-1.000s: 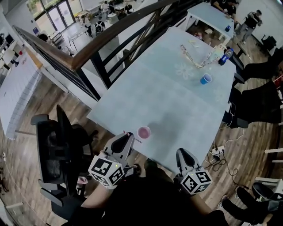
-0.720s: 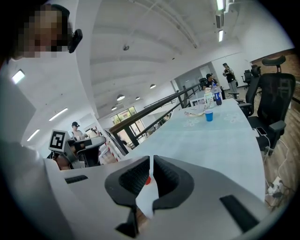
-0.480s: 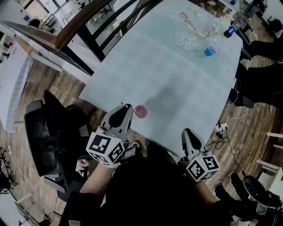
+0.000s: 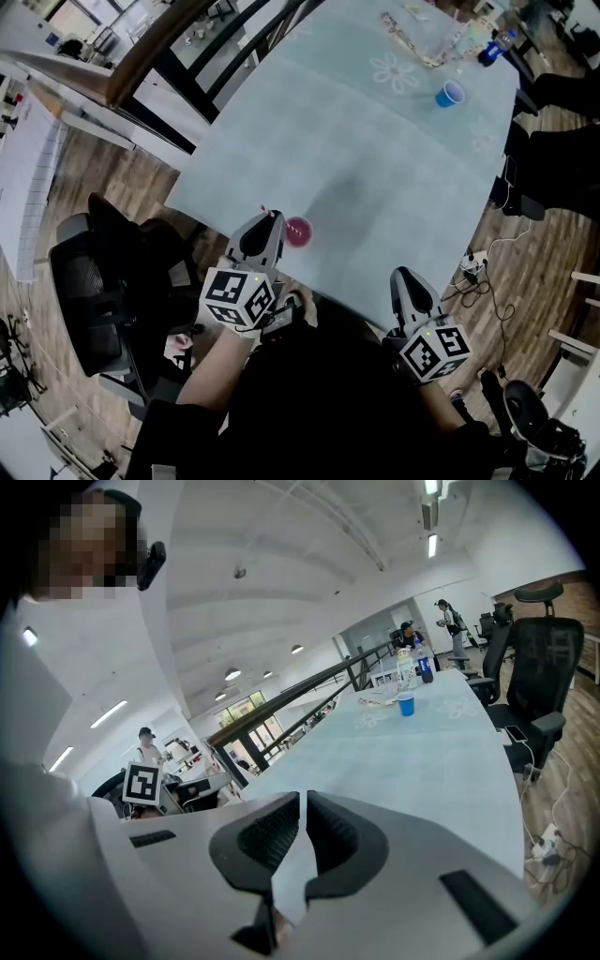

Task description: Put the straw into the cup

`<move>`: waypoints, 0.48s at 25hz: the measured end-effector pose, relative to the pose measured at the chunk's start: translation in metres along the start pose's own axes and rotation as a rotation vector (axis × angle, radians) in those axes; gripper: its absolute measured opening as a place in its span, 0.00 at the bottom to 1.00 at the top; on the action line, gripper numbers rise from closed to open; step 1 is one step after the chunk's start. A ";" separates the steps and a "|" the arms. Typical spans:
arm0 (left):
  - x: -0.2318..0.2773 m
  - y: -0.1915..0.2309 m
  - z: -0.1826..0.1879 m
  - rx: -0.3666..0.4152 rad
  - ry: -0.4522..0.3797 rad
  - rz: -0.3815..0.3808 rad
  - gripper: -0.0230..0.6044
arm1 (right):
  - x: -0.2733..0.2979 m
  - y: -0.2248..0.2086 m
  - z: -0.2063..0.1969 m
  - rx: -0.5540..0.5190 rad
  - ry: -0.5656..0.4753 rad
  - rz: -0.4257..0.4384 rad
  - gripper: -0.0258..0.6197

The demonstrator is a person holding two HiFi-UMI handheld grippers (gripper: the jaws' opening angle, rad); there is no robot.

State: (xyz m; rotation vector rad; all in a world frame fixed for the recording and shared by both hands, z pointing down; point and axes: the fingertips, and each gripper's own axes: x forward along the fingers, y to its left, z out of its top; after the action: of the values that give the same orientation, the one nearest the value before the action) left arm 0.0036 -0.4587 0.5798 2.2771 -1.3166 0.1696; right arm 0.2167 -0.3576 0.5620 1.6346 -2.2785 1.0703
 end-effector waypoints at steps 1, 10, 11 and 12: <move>0.003 0.002 -0.004 0.002 0.008 0.006 0.09 | 0.000 -0.001 0.000 0.002 0.001 -0.002 0.11; 0.015 0.013 -0.032 -0.018 0.059 0.039 0.09 | -0.001 -0.007 0.000 0.013 0.002 -0.012 0.11; 0.015 0.014 -0.035 -0.022 0.062 0.043 0.09 | -0.001 -0.007 0.000 0.012 0.001 -0.011 0.11; 0.015 0.015 -0.038 -0.027 0.065 0.045 0.09 | -0.001 -0.007 -0.001 0.012 0.000 -0.010 0.11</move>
State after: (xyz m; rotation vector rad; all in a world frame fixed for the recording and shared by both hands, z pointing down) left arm 0.0047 -0.4586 0.6231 2.2014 -1.3294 0.2378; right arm 0.2227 -0.3573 0.5652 1.6484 -2.2663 1.0837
